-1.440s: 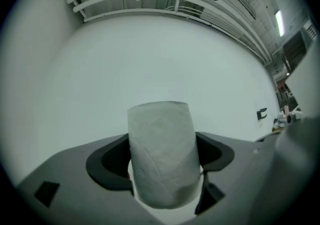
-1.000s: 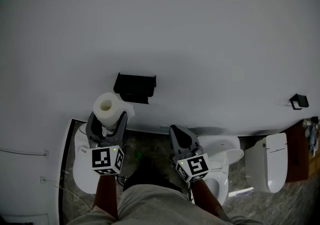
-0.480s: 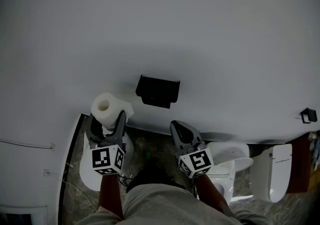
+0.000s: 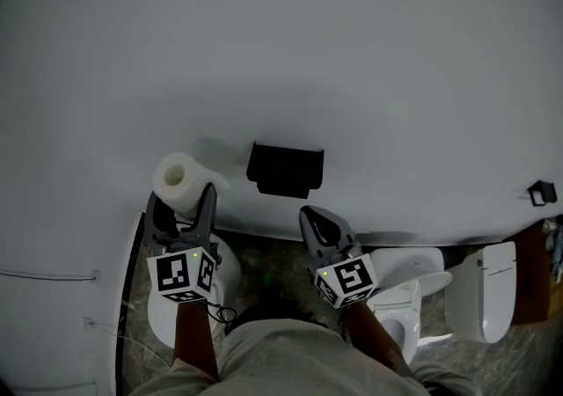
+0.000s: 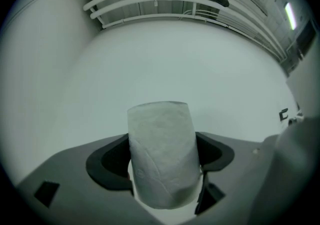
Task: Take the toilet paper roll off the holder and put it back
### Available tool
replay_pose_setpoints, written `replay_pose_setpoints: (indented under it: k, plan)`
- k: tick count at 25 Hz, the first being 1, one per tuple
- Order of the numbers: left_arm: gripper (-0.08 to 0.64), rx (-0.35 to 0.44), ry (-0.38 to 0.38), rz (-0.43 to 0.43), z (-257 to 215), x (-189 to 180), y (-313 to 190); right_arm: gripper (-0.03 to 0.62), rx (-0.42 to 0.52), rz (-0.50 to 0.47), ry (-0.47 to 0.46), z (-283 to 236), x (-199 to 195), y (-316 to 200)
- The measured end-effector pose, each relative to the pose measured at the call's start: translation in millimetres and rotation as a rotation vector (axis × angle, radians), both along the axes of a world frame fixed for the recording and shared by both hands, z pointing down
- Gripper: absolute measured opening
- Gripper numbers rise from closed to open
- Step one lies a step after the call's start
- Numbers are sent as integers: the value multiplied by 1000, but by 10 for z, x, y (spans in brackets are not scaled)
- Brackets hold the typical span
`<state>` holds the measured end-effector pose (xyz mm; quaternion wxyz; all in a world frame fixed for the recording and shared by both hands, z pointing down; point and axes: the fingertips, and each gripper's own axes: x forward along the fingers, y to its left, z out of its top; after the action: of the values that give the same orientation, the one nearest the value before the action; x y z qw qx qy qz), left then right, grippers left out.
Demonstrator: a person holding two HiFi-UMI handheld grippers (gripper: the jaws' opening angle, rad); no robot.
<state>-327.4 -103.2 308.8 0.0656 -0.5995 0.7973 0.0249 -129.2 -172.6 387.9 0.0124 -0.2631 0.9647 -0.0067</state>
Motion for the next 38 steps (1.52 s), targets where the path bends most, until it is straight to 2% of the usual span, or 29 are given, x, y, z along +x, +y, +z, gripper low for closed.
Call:
replay_pose_setpoints:
  k: [9,22,26,29,32,38]
  plan:
    - [396,2,-8,147,-40,112,-597,5,0,160,4,22,213,-268]
    - [396,-20,-12,370,80,552,-1408,5,8,423,8,52,791,-515]
    - [396,-40,-52,396,159,672,-1554,5,10,493,25,53,1006,-552]
    - [396,-52,-51,421,233,778,-1632,5,3,527,44,93,1134,-540]
    - [396,-62,-50,436,297,848,-1697,5,-44,552,93,146,1207,-515]
    - [396,-97,-53,433,476,852,-1818,5,-34,556,123,214,1253,-490]
